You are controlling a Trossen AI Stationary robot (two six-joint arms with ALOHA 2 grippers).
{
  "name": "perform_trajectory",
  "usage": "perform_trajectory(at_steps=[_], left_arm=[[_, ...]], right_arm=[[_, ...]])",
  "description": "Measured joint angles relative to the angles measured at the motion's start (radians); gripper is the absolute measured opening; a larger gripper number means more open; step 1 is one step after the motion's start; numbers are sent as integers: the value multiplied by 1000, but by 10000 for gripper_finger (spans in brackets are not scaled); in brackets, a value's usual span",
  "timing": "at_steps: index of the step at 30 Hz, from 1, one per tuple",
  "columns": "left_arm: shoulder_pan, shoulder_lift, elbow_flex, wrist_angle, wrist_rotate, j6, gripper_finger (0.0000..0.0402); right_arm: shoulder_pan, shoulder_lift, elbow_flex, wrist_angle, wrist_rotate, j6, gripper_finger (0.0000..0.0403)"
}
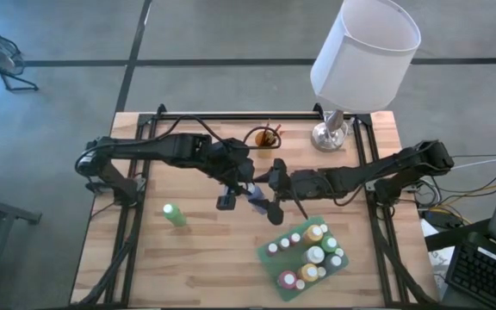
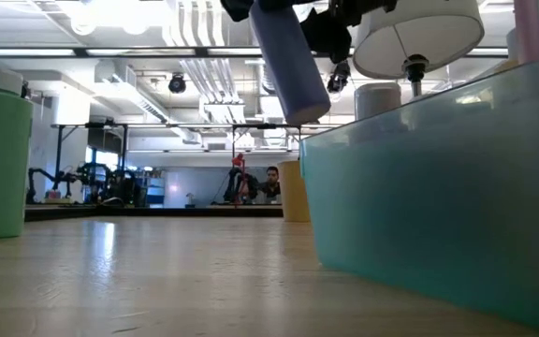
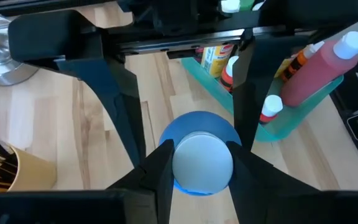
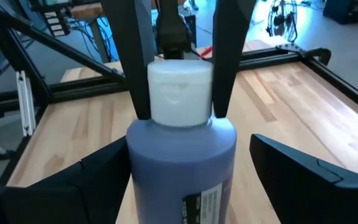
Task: Pick & Place Paint Supplies
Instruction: Put the purple paint bottle into the green bin
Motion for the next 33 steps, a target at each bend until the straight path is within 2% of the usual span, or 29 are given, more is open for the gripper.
perform_trajectory(at_steps=[14, 25, 33], left_arm=[[0, 0, -1, 23, 6, 54, 123], [0, 0, -2, 45, 6, 70, 123], [0, 0, -3, 47, 6, 71, 123]], right_arm=[[-3, 25, 0, 68, -4, -21, 275], [-3, 25, 0, 71, -21, -28, 226], [-3, 25, 0, 71, -22, -29, 227]])
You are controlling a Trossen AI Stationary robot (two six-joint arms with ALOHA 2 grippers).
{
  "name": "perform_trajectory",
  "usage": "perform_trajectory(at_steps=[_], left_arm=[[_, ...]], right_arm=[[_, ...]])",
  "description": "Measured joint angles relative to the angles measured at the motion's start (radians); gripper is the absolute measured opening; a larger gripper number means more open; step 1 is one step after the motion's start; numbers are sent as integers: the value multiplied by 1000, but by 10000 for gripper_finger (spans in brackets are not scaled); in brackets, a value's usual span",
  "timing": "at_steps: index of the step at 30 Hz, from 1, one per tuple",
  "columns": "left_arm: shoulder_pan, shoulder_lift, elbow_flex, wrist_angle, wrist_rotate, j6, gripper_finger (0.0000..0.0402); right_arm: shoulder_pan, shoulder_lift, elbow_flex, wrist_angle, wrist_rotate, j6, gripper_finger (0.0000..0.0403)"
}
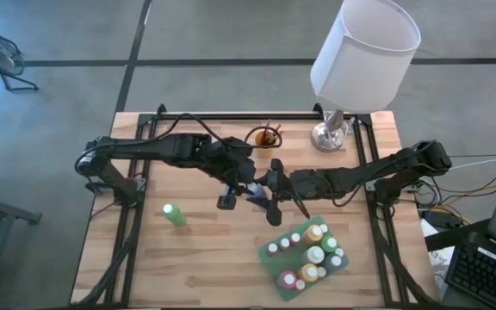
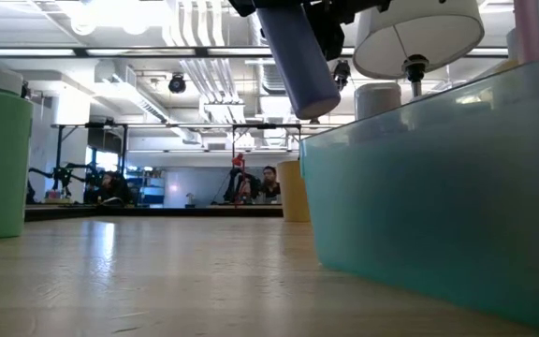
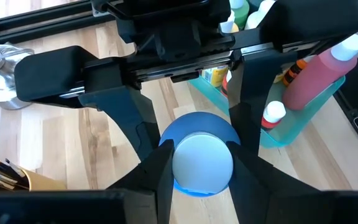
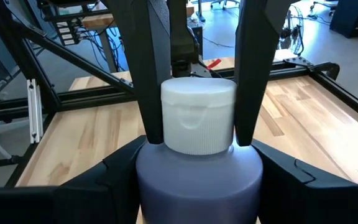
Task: Pick & Place Paint Supplies
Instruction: Put the purple paint bottle into the green bin
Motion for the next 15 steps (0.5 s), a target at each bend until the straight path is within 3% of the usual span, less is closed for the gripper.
perform_trajectory(at_steps=[15], left_arm=[[0, 0, 0, 3, 0, 0, 130]], right_arm=[[0, 0, 0, 0, -1, -3, 221]])
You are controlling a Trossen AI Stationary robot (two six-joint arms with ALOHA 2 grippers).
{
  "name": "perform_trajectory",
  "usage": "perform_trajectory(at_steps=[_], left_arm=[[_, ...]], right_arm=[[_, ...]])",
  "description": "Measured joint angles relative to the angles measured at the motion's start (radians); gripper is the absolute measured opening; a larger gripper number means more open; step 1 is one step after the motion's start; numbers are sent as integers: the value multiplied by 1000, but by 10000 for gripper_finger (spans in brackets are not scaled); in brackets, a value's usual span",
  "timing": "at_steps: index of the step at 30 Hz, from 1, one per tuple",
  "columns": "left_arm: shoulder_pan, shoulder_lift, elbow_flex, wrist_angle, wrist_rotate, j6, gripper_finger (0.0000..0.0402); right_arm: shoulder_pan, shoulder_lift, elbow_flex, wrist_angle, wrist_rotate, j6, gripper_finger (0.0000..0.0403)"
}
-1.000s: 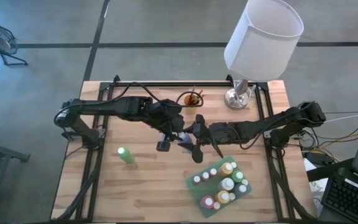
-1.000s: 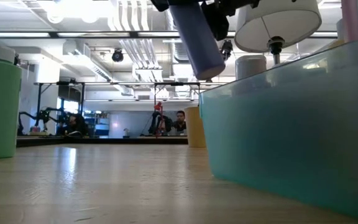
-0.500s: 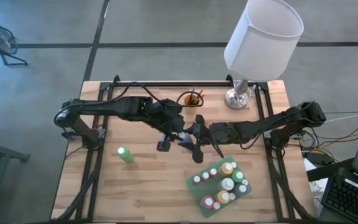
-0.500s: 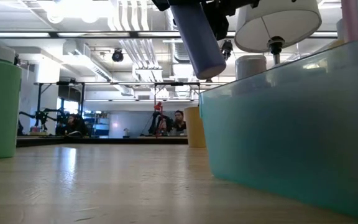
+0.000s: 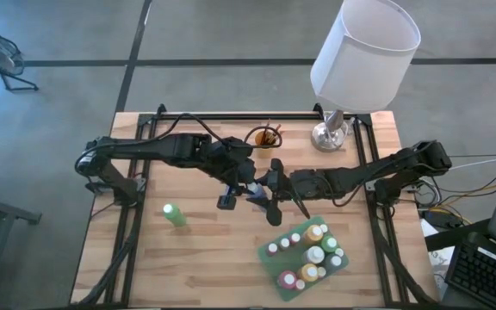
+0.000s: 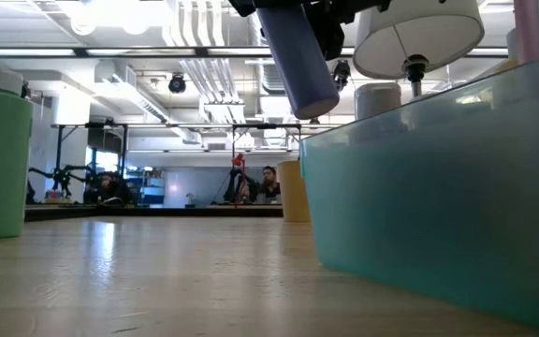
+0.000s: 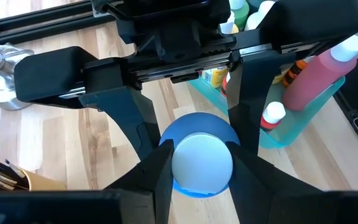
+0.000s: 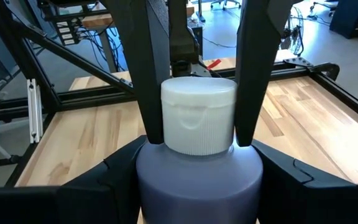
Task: Pick & Place Paint Supplies
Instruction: Put the purple paint bottle into the green bin
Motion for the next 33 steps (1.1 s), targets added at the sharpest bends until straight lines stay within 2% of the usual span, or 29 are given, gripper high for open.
perform_trajectory(at_steps=[13, 19, 22, 25, 27, 33], left_arm=[[0, -1, 3, 3, 0, -42, 153], [-1, -54, 40, -121, -135, -55, 164], [1, -120, 10, -136, -169, -94, 169], [-4, -203, -101, -53, -178, -132, 169], [-7, -266, -228, 67, -181, -148, 170], [-31, -417, -698, 672, -171, -161, 170]], right_arm=[[0, 2, -2, -8, -2, -14, 215], [-2, -9, -2, -19, 6, -25, 214], [1, -29, -2, -69, 4, -32, 214], [2, -50, -2, -93, 1, -34, 214], [7, -66, -3, -89, 4, -46, 214], [39, -111, -8, -47, 0, -114, 213]])
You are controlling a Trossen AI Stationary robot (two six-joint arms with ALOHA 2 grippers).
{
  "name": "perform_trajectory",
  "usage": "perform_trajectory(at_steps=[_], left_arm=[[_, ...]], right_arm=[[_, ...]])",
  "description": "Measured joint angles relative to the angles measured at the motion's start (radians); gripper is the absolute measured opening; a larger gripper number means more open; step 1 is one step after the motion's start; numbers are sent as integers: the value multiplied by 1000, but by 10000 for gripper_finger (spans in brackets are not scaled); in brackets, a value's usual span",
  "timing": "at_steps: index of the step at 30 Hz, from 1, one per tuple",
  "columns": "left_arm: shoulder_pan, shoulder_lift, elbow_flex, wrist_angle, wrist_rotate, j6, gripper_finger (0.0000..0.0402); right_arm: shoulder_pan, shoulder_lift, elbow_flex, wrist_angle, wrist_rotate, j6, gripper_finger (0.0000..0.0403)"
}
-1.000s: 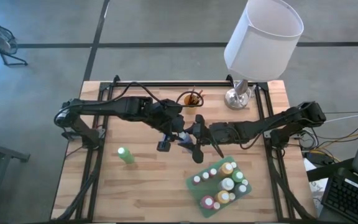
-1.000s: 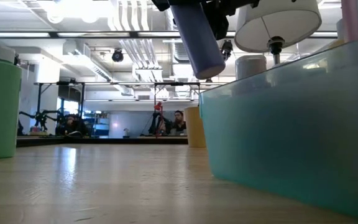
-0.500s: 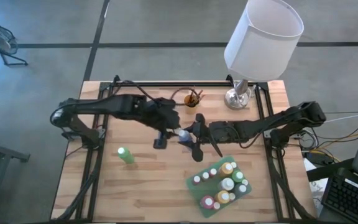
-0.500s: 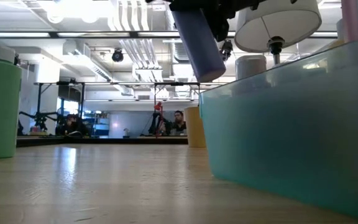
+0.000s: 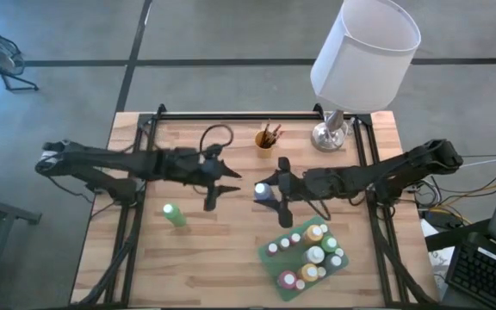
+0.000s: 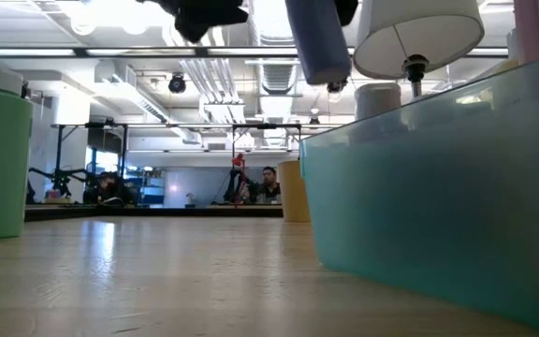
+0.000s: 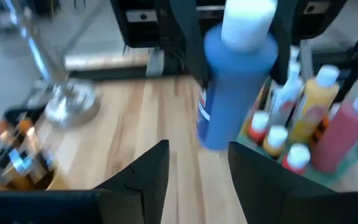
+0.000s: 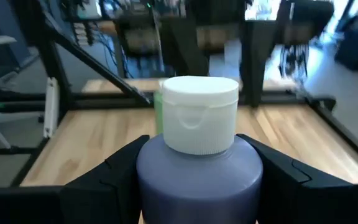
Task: Pick & Place Paint Supplies
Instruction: Put the purple paint bottle into the green bin
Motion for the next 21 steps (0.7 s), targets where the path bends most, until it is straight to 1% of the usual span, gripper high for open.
perform_trajectory(at_steps=[3, 5, 7, 9, 12, 15, 18, 21], left_arm=[[-13, -16, -180, 309, 6, 8, 173], [-17, -17, -260, 474, 25, 19, 180], [-19, -14, -314, 586, 70, 22, 195], [-20, -8, -345, 645, 93, 8, 218], [-20, 14, -357, 676, 94, -21, 263], [-20, 65, -337, 722, 93, -35, 300], [-20, 145, -297, 792, 93, -24, 316], [-22, 221, -241, 799, 95, 11, 317]], right_arm=[[17, -8, 0, 41, -3, -33, 213], [24, -9, 0, 59, -3, -51, 214], [25, -10, 0, 51, -3, -56, 214], [25, -11, 0, 52, -3, -56, 214], [25, -19, 0, 69, -2, -62, 215], [24, -20, 0, 122, -3, -84, 215], [25, -19, 0, 152, -4, -105, 215], [25, -20, 0, 154, -5, -106, 215]])
